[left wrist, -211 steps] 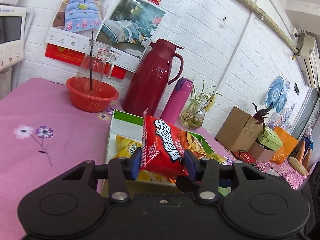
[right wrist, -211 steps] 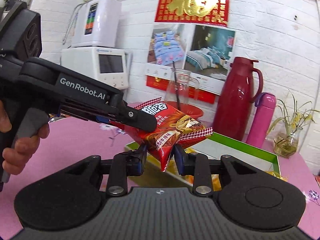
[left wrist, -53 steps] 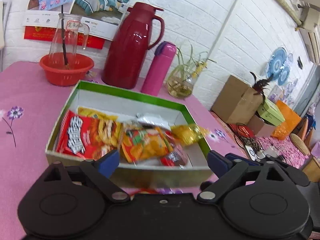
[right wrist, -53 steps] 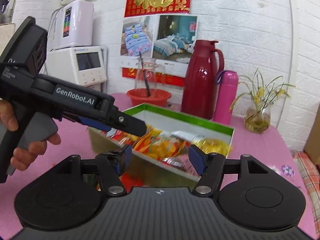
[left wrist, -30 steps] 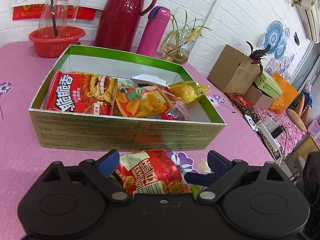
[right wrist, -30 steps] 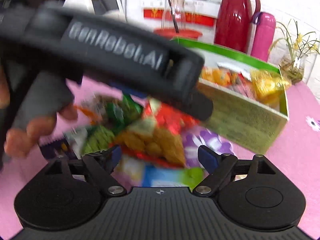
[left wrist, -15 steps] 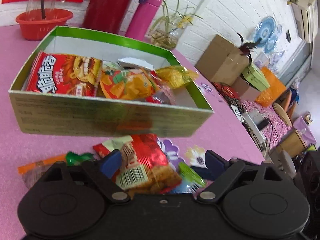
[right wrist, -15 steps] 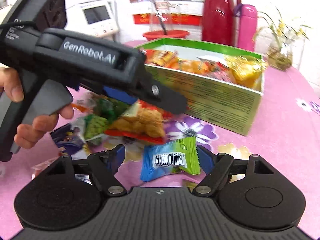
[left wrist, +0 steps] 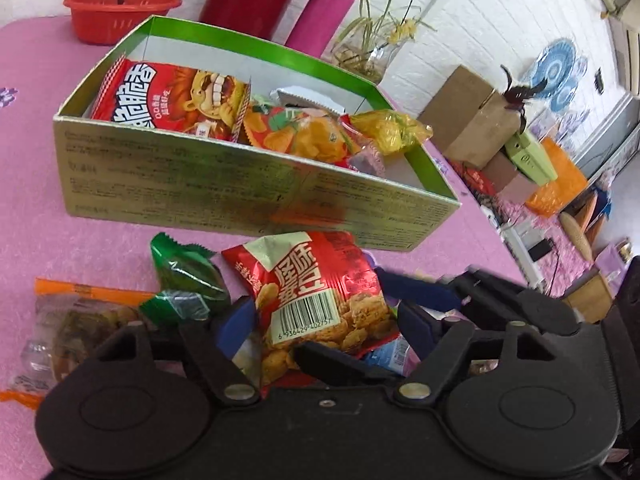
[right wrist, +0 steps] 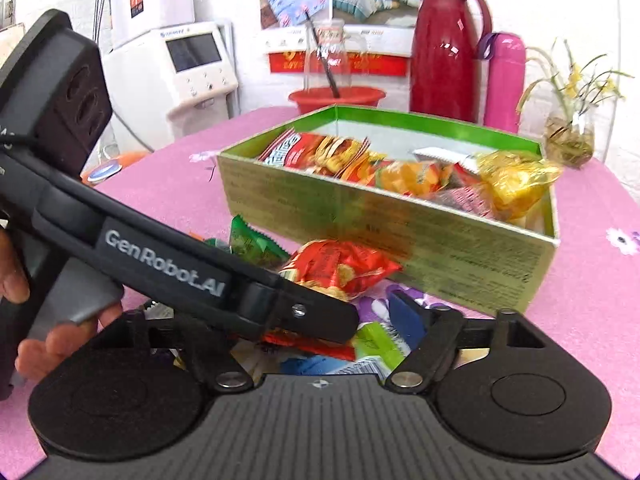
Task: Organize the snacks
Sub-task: 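Grasp the red-and-white snack bag with both grippers, then lift the red-and-white bag into the green box and release it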
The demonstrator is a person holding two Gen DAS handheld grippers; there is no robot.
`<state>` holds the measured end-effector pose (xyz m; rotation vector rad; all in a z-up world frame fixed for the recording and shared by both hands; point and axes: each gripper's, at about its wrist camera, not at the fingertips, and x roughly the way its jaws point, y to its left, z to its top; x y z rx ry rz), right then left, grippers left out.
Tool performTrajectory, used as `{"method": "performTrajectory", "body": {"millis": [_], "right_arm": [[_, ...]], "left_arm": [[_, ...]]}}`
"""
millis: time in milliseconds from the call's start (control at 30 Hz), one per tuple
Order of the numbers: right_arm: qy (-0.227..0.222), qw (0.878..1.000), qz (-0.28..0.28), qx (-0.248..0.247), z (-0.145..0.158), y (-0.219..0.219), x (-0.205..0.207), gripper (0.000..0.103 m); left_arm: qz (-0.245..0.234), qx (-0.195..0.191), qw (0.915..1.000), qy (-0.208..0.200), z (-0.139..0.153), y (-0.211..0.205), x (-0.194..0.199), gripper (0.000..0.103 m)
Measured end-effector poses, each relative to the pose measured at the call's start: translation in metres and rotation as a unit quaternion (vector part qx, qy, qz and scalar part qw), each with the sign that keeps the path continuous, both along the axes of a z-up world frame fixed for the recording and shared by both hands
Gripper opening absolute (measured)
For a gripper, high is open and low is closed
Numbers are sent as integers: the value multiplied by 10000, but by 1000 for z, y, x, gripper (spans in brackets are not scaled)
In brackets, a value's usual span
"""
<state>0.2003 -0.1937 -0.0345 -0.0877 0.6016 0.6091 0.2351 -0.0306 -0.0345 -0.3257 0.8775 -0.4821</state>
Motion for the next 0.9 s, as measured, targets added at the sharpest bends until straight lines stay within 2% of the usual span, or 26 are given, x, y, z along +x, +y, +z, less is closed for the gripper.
{"method": "performTrajectory", "body": {"millis": [33, 167, 233, 367, 567, 800, 900], "right_arm": [[130, 9999, 54, 50, -1, 0, 2, 92], [356, 9990, -43, 258, -6, -1, 6, 86], [470, 9980, -156, 384, -8, -4, 6, 78], [636, 9955, -281, 649, -8, -11, 4, 68], [329, 9974, -286, 577, 1, -16, -14, 64], [-388, 9967, -209, 683, 33, -18, -21, 64], [-576, 9953, -187, 750, 44, -16, -10, 63]], "left_arm": [[14, -30, 10000, -2, -1, 0, 0, 63], [35, -21, 10000, -88, -2, 1, 1, 53], [43, -51, 9999, -100, -2, 1, 0, 41], [105, -225, 9996, -129, -4, 3, -7, 34], [122, -439, 9984, -339, 7, 2, -23, 30], [112, -426, 9939, -1011, 49, 3, -30, 30], [185, -434, 9925, -1130, 62, 6, -21, 28]]}}
